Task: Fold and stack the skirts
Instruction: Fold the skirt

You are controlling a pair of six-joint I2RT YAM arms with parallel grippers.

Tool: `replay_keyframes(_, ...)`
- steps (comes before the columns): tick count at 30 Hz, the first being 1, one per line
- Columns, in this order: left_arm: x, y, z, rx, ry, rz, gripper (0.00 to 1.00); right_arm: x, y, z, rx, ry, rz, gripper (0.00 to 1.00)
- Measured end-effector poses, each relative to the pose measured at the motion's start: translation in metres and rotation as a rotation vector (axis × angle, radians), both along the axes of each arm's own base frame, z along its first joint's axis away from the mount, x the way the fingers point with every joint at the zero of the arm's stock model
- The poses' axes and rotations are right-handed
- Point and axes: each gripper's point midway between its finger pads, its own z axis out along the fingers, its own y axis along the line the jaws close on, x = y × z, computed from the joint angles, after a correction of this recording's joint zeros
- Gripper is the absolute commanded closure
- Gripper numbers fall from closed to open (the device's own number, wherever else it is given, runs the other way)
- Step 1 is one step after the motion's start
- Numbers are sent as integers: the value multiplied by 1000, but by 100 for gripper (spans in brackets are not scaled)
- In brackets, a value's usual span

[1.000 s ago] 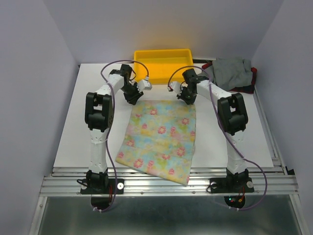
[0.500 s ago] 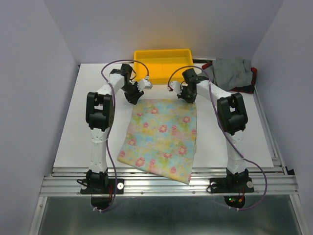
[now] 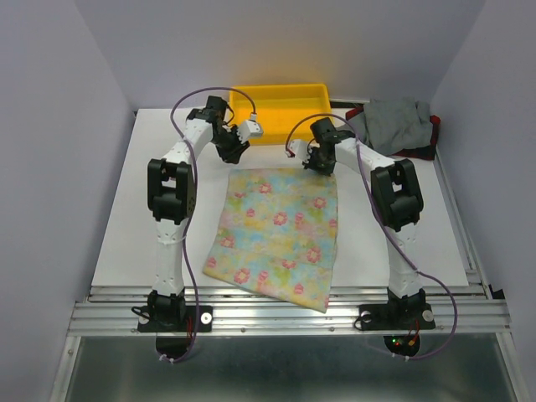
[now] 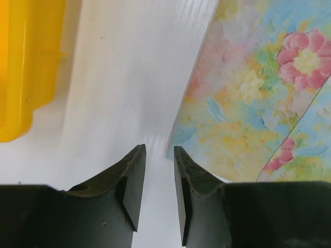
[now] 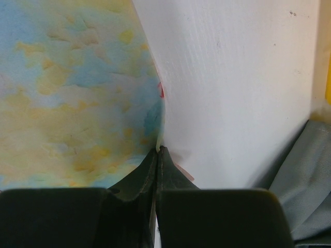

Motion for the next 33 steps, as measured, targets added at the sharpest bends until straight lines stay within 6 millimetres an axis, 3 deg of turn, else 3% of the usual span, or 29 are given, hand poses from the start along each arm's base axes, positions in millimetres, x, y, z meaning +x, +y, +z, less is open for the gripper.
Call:
replay_keyframes(5, 0, -3, -11, -12, 23, 0, 60, 0, 0, 0, -8, -3, 2, 99)
replay_keyframes(9, -9, -2, -35, -2, 86, -25, 60, 1, 1, 0, -14, -7, 5, 99)
replay_keyframes(13, -16, -2, -43, 0, 115, -46, 64, 1, 2, 0, -20, -13, 12, 99)
replay_keyframes(14, -17, -2, -43, 2, 119, -49, 66, 2, 2, 0, -21, -15, 13, 99)
replay_keyframes(17, -17, -1, -45, 6, 117, -56, 86, 3, 2, 0, -24, -21, 18, 99)
replay_keyframes(22, -18, -1, -45, 7, 126, -48, 100, 7, 2, 0, -27, -36, 14, 99)
replay_keyframes(33, -5, 3, -33, 10, 68, 38, 100, 56, -3, 15, -74, -211, -56, 99)
